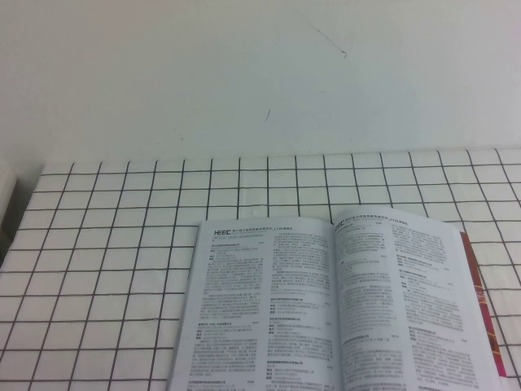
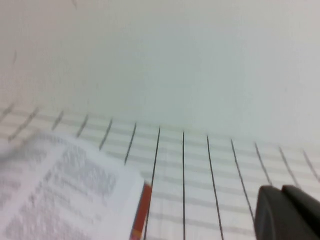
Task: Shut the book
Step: 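Close the open booklet and leave it lying on the table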
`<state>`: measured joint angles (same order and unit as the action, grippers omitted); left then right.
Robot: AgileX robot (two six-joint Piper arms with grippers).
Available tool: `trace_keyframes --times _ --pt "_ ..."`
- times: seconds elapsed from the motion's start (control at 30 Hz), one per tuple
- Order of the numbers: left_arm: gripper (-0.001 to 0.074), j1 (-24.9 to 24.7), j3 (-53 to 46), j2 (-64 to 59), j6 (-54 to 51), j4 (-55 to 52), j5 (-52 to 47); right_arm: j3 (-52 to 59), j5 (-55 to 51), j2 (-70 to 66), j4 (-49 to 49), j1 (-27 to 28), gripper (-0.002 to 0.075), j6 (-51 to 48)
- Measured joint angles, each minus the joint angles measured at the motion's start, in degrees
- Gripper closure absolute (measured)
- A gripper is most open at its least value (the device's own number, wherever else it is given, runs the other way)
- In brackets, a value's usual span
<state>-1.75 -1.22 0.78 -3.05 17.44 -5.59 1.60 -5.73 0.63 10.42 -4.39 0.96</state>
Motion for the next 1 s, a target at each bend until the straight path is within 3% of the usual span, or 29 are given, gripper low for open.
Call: trace_keyframes --times 0.17,0.37,0.6,0.87,1.0 --pt "0.0739 0.00 0.00 0.00 1.42 8.37 9.04 0.00 14.12 0.00 0.09 0.00 0.0729 0.00" --pt "0.0739 0.00 0.00 0.00 1.78 10.47 9.78 0.00 19.43 0.00 0.79 0.00 0.0729 0.00" --pt "0.0739 0.00 0.00 0.00 3.05 10.59 10.94 0.00 21.69 0.00 0.90 0.00 0.0729 0.00" --pt "0.0739 0.00 0.11 0.00 15.89 8.99 22.07 0.00 46.90 0.00 0.98 0.00 0.0729 1.01" --pt "0.0739 0.00 4.88 0.00 17.79 1.49 24.45 -5.16 48.24 0.04 0.98 0.00 0.0729 4.07"
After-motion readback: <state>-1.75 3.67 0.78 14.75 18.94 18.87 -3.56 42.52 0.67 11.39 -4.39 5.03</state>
